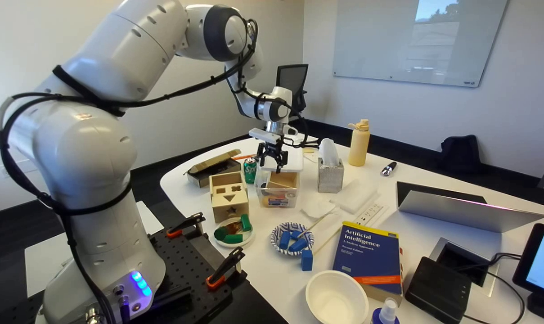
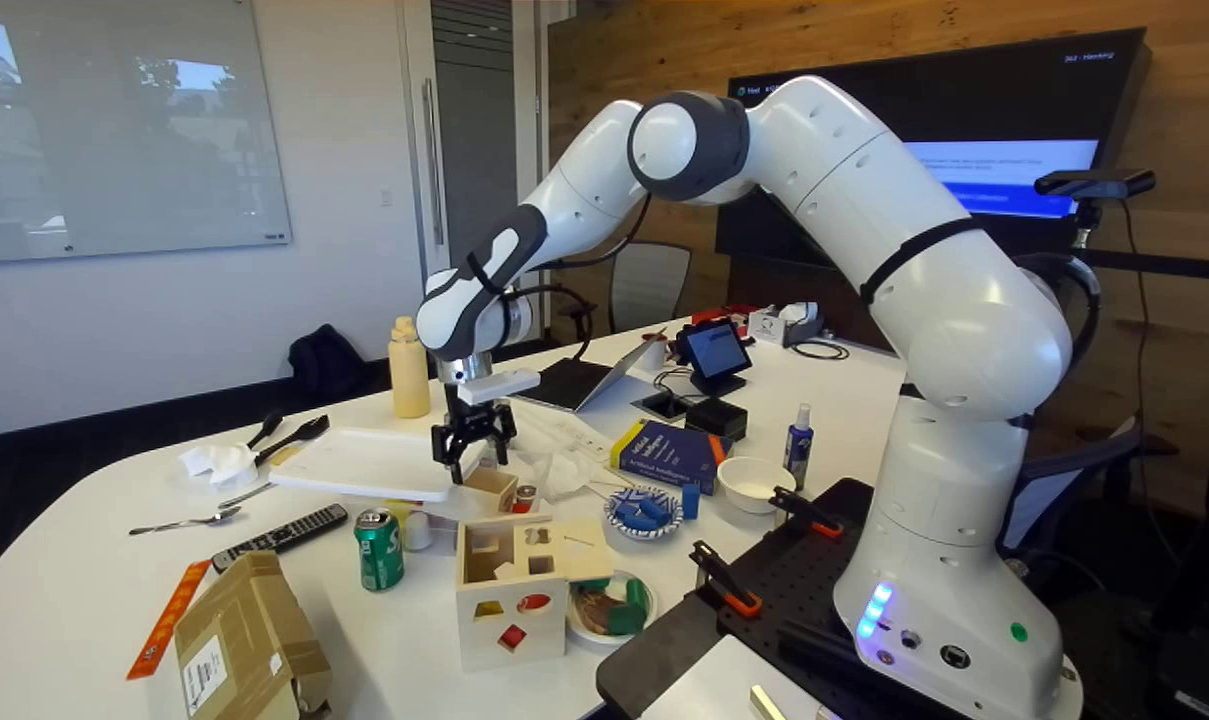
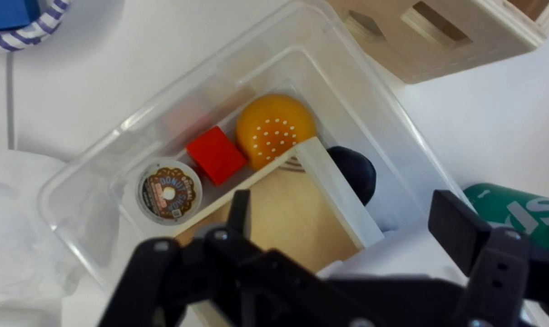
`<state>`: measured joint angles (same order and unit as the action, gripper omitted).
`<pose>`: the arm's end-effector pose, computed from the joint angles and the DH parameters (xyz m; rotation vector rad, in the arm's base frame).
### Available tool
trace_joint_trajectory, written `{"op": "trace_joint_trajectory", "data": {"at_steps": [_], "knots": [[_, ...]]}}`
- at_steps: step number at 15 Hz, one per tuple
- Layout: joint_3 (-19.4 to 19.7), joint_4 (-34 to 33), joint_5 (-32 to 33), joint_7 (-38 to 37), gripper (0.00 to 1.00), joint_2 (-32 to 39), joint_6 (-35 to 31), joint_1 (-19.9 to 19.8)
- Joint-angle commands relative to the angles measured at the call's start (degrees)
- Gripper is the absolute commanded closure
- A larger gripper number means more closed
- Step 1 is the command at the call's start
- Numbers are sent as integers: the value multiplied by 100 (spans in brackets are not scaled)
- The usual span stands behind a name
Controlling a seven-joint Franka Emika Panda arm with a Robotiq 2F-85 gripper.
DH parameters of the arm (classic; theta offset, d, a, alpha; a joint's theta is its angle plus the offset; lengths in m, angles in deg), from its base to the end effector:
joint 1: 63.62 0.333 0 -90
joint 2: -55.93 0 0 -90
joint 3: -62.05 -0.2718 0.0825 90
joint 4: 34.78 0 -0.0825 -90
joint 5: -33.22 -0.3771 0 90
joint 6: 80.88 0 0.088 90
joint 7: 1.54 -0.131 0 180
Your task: Close the clear container.
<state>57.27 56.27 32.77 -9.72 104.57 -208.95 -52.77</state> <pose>0.6030 0.1677 0.0721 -3.0923 -0.1588 0.3272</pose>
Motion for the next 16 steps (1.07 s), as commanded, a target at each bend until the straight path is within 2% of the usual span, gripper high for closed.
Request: {"op": "trace_joint_trajectory", "data": {"at_steps": [1, 6, 16], "knots": [[10, 289, -165, -247, 0, -301, -539, 32], [101, 52, -196, -528, 0, -56, -1028, 99], [247, -62, -167, -899, 0, 301, -1348, 185]]}}
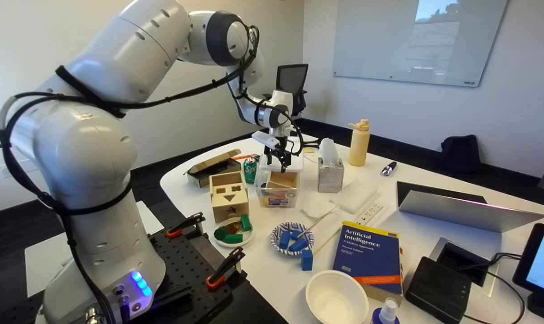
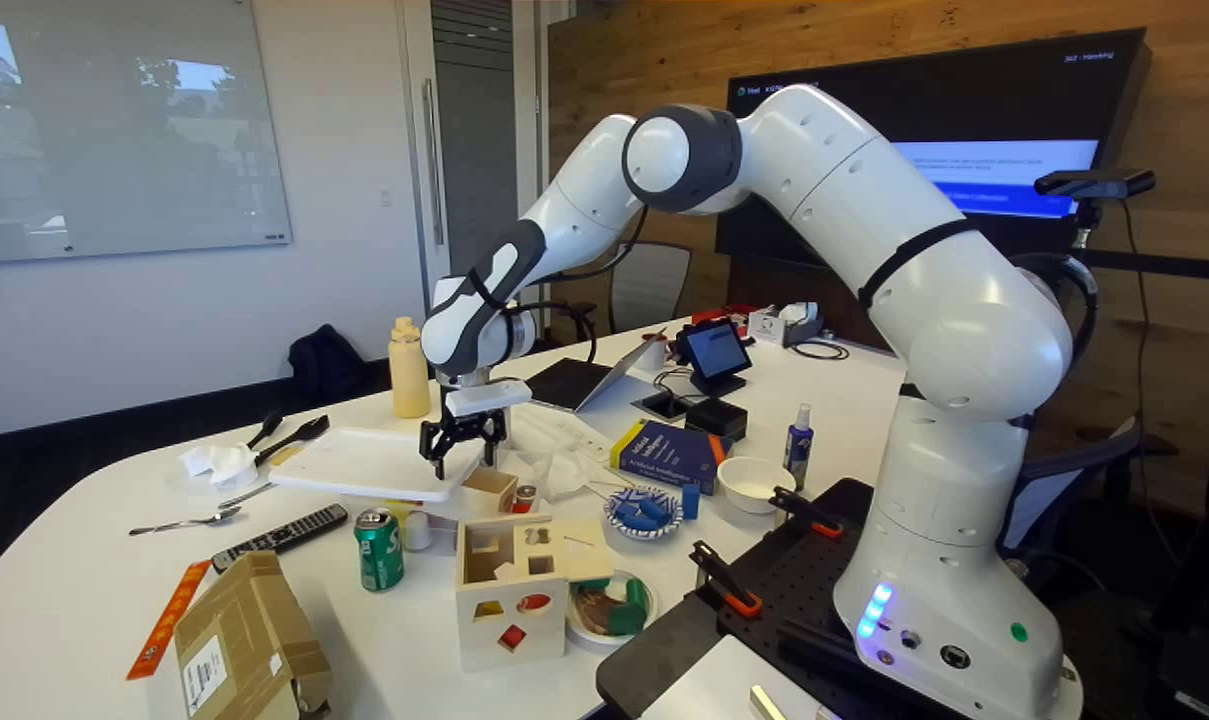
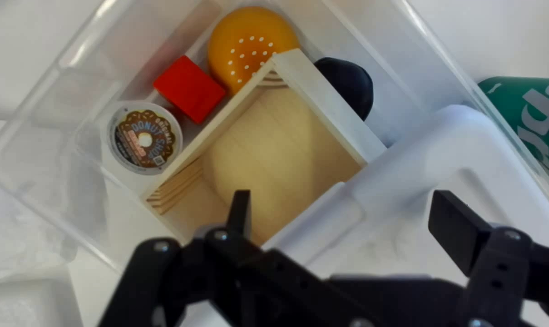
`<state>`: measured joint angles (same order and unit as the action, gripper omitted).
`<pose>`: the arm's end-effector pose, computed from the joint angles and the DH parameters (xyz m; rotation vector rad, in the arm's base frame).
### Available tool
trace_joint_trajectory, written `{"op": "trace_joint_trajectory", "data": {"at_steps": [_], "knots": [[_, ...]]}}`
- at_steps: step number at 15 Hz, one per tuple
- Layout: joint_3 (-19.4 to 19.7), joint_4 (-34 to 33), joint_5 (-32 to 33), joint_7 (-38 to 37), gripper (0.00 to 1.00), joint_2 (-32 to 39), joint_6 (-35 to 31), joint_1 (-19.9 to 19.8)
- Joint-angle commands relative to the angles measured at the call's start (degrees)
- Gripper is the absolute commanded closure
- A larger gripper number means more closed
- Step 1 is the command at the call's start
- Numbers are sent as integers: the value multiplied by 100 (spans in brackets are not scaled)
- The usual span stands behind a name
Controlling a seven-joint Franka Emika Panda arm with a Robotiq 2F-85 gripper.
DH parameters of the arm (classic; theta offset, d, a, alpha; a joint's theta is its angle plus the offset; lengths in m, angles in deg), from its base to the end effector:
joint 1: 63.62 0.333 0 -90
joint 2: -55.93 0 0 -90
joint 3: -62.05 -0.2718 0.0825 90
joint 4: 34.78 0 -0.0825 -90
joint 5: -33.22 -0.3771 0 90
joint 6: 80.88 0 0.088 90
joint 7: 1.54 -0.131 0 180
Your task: Close the clear container.
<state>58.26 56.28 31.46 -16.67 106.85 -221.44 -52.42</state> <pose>0.6238 0.1656 0.0620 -3.0777 0.0773 0.0632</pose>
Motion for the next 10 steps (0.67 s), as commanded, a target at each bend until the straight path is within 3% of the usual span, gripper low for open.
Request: {"op": "trace_joint_trajectory", "data": {"at_steps": [1, 10], "knots": [[155, -53, -40, -212, 0, 90, -102, 150], [173, 432, -69, -298, 0, -187, 1, 121]]}}
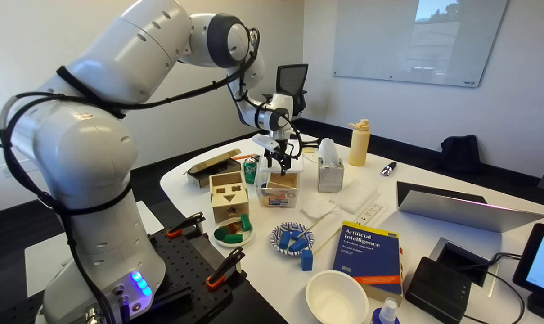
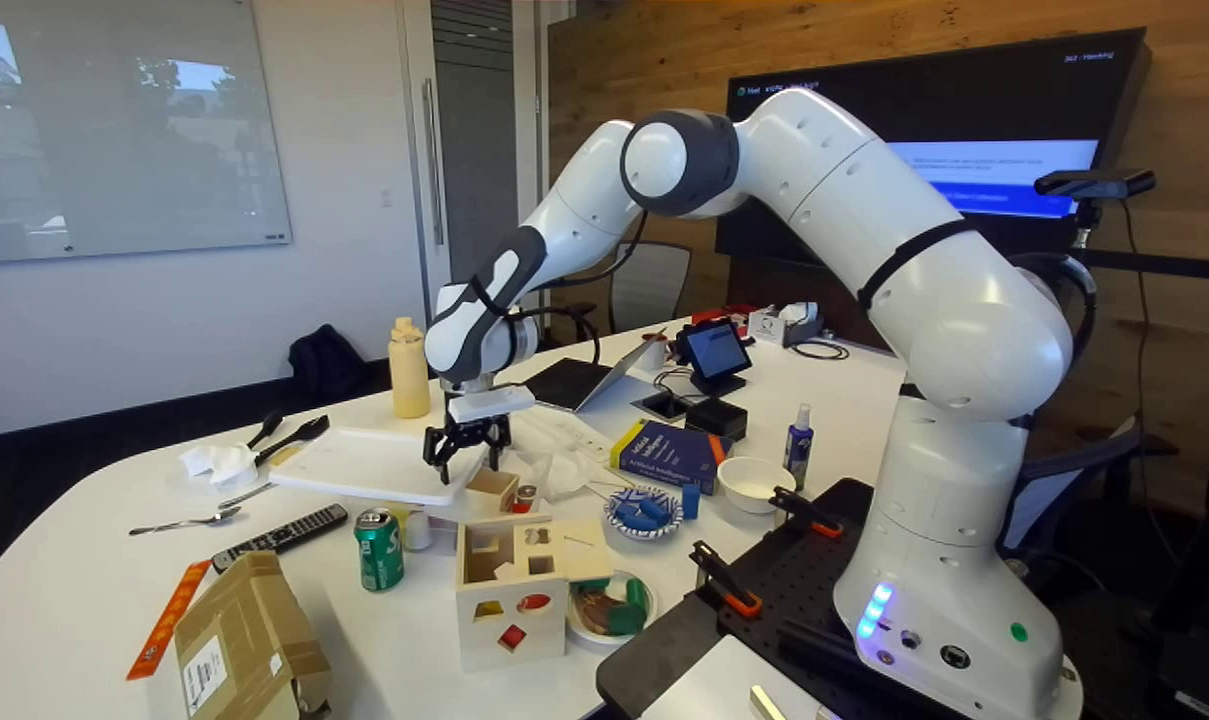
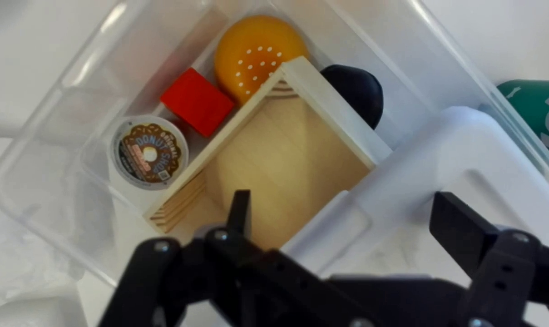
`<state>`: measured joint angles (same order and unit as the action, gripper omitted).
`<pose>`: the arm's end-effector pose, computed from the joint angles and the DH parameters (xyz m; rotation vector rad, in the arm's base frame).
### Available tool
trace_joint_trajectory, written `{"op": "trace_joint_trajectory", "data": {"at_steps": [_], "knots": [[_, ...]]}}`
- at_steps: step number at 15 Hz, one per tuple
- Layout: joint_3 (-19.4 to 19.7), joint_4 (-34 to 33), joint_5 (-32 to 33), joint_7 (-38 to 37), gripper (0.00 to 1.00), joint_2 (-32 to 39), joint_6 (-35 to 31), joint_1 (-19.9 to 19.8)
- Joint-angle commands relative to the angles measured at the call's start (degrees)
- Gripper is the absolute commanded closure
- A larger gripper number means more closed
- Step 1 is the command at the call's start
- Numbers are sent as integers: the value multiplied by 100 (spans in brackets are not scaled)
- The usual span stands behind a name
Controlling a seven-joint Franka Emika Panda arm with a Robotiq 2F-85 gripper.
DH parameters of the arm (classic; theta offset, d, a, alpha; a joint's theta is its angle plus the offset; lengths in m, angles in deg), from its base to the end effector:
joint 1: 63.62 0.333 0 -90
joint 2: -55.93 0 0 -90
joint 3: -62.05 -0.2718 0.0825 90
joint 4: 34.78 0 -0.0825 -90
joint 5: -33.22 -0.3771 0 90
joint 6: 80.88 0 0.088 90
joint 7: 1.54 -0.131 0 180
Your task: Close the clear container.
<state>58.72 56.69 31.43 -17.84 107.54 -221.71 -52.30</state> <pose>0.6193 0.1611 0.0517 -3.0857 0.1150 0.0839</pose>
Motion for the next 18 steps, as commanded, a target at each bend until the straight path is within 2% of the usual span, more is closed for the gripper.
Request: {"op": "trace_joint_trajectory", "data": {"at_steps": [1, 18], "knots": [[139, 475, -65, -193, 0, -302, 26, 109], [329, 2483, -95, -418, 0, -1599, 207, 9]]}}
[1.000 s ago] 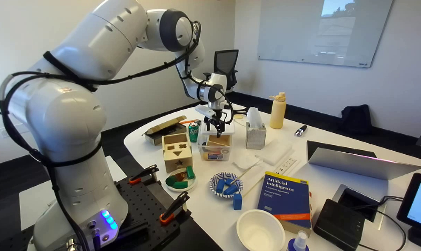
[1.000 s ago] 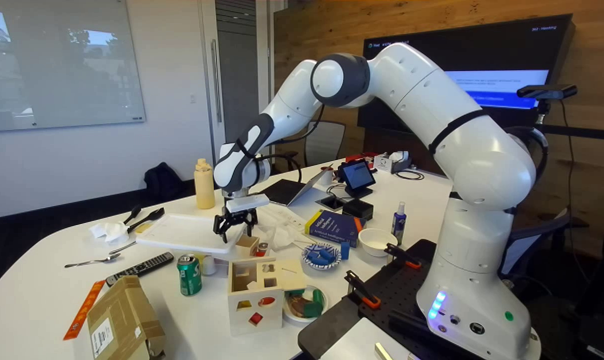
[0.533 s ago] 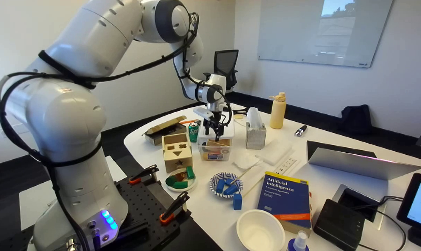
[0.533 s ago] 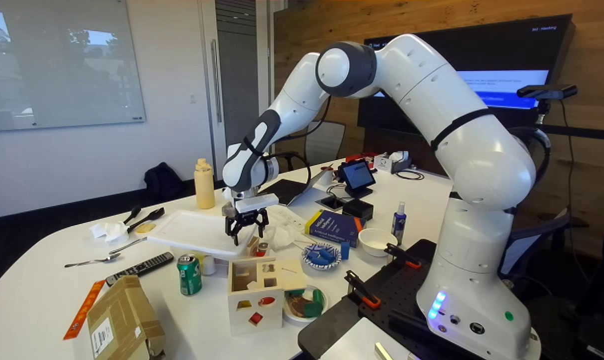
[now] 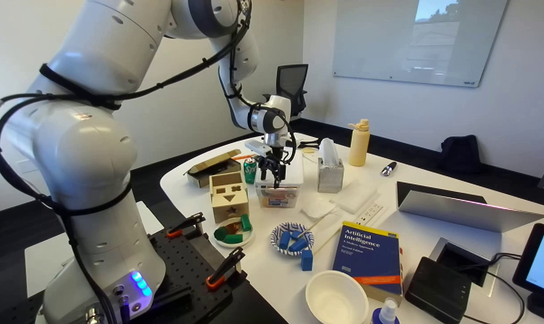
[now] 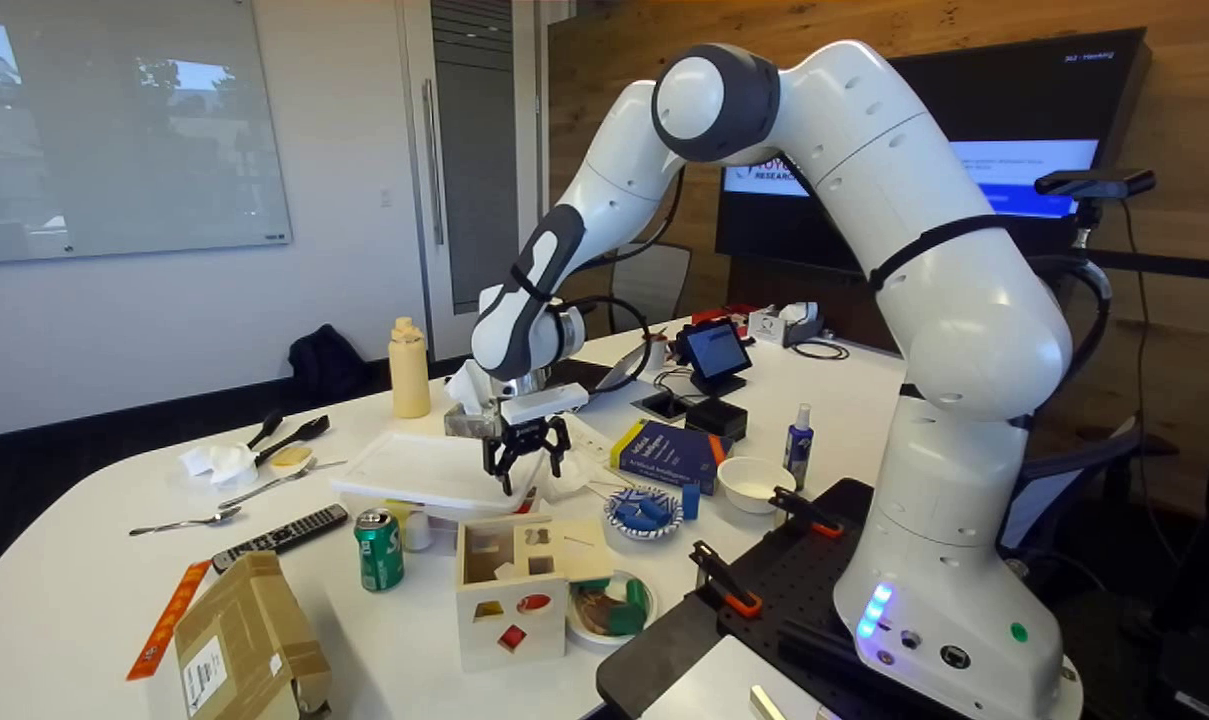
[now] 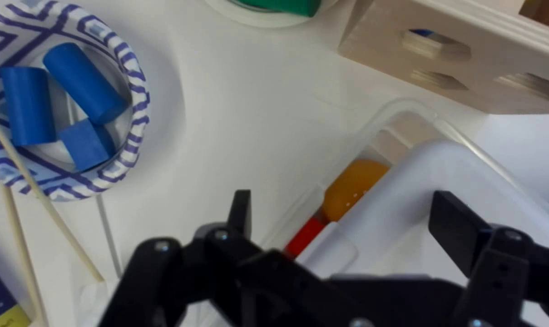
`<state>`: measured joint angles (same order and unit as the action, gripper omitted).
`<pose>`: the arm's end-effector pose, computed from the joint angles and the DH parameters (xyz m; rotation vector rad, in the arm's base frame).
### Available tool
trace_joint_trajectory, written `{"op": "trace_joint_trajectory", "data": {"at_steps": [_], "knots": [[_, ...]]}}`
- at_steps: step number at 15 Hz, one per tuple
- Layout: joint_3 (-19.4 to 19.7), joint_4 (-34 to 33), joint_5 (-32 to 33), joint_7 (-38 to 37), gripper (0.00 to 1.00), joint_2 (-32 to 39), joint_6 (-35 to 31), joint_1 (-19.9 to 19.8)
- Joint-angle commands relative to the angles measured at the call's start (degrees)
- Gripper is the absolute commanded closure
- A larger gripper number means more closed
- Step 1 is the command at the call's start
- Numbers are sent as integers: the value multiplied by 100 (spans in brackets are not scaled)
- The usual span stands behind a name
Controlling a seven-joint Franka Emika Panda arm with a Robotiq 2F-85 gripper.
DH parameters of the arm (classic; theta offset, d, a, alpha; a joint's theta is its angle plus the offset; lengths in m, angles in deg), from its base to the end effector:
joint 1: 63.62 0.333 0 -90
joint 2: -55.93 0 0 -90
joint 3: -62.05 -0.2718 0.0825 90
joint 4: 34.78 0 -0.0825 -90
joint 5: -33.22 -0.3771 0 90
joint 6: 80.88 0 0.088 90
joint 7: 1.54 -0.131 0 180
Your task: Close the clear container.
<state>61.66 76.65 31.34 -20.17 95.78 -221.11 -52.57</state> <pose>0.5412 0.1104 0.0523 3.0903 -0.2383 -0.2988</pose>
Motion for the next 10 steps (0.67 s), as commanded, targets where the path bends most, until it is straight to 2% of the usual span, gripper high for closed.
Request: {"op": "trace_joint_trajectory", "data": {"at_steps": [1, 10], "knots": [[35, 580, -96, -184, 0, -479, 155, 25], [8, 1076, -119, -275, 0, -810, 138, 0]]}}
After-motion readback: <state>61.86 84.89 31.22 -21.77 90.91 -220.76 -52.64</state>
